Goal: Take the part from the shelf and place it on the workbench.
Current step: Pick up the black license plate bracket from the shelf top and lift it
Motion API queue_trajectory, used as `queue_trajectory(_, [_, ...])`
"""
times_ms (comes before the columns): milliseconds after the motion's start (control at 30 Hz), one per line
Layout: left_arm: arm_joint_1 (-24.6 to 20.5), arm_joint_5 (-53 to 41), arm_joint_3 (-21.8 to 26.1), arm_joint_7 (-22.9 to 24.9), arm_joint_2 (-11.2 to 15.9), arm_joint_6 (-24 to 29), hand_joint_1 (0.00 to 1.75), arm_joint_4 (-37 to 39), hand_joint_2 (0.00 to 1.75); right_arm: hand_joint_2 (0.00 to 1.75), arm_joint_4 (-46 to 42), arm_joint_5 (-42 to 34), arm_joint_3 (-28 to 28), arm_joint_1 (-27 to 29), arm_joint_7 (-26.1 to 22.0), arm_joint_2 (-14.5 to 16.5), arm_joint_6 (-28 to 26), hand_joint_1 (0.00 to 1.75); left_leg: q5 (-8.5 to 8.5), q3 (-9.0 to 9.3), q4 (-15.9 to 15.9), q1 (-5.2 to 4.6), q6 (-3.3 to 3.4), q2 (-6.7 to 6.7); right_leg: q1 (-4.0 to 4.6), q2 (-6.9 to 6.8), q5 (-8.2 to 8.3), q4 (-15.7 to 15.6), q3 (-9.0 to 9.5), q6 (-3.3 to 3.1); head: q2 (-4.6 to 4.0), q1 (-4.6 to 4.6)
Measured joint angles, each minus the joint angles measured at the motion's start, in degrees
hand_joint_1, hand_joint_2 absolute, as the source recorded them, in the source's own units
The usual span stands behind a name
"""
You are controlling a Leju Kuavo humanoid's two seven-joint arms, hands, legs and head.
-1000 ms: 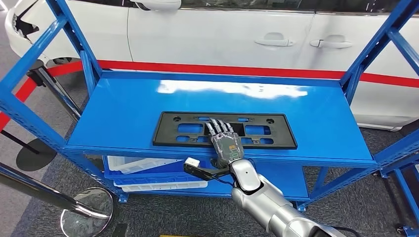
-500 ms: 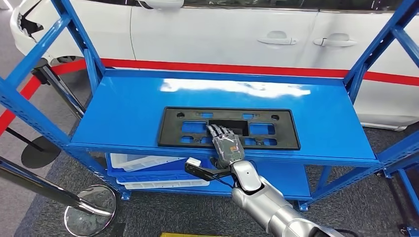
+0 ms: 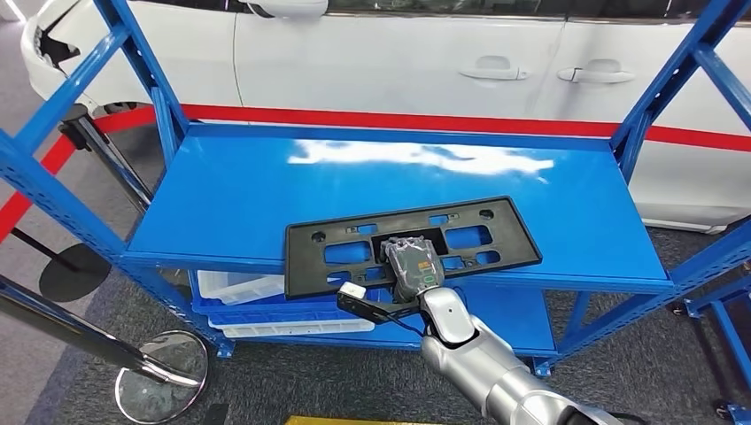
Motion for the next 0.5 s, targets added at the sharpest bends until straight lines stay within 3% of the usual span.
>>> queue_trajectory(133, [0.0, -0.1, -0.1, 0.2, -0.1, 0.0, 0.00, 0.0, 0.00, 1.75, 0.0, 0.0, -0.1, -0.1, -0.1, -0.2, -0.5, 1.75, 0.54, 0.02, -0.4, -0.08, 1.72, 0.27, -0.13, 0.29, -0.55, 0.8, -0.44, 1.16, 0.00, 0.30])
queue_trajectory(200, [-0.1, -0.1, -0.1, 0.2, -0.1, 0.0, 0.00, 0.0, 0.00, 1.75, 0.0, 0.0, -0.2, -0.3, -0.2, -0.3, -0.6, 1.75, 0.88, -0.15, -0.6, -0.07, 2.36, 0.43, -0.31, 0.24, -3.90, 6.1, -2.64, 1.52, 0.00, 0.46])
queue_trajectory(267, [0.0, -0.2, -0.1, 0.3, -0.1, 0.0, 0.00, 0.0, 0.00, 1.75, 0.0, 0.0, -0.2, -0.4, -0.2, -0.4, -0.7, 1.75, 1.04, -0.46, -0.6, -0.26, 2.66, 0.46, -0.39, 0.23, -7.63, 13.5, -5.89, 1.68, 0.00, 0.53])
queue_trajectory(300, [0.0, -0.2, -0.2, 0.3, -0.1, 0.0, 0.00, 0.0, 0.00, 1.75, 0.0, 0.0, -0.2, -0.4, -0.3, -0.5, -0.8, 1.75, 1.08, -0.56, -0.6, -0.36, 2.70, 0.45, -0.39, 0.23, -8.26, 15.6, -6.78, 1.67, 0.00, 0.52])
queue_trajectory(333, [0.1, -0.2, -0.2, 0.3, -0.1, 0.0, 0.00, 0.0, 0.00, 1.75, 0.0, 0.0, -0.2, -0.4, -0.3, -0.5, -0.9, 1.75, 1.11, -0.59, -0.6, -0.43, 2.72, 0.43, -0.37, 0.23, -7.85, 15.9, -6.75, 1.58, 0.00, 0.52])
queue_trajectory(367, [0.1, -0.2, -0.2, 0.3, -0.1, 0.0, 0.00, 0.0, 0.00, 1.75, 0.0, 0.0, -0.2, -0.4, -0.3, -0.5, -1.0, 1.75, 1.13, -0.56, -0.6, -0.47, 2.71, 0.40, -0.32, 0.23, -6.44, 14.0, -5.63, 1.39, 0.00, 0.52])
queue_trajectory(433, [0.1, -0.3, -0.2, 0.3, -0.1, 0.0, 0.00, 0.0, 0.00, 1.75, 0.0, 0.0, -0.3, -0.5, -0.4, -0.5, -1.2, 1.75, 1.17, -0.41, -0.5, -0.57, 2.54, 0.30, -0.02, 0.22, -2.65, 6.1, -1.41, 0.68, 0.00, 0.52])
queue_trajectory(500, [0.0, -0.4, -0.3, 0.3, -0.2, 0.0, 0.00, 0.0, 0.00, 1.75, 0.0, 0.0, -0.4, -0.7, -0.7, -0.5, -1.5, 1.75, 1.30, -0.52, -0.4, -0.66, 2.05, 0.24, 0.39, 0.17, -0.97, 0.5, 1.19, 0.11, 0.00, 0.48])
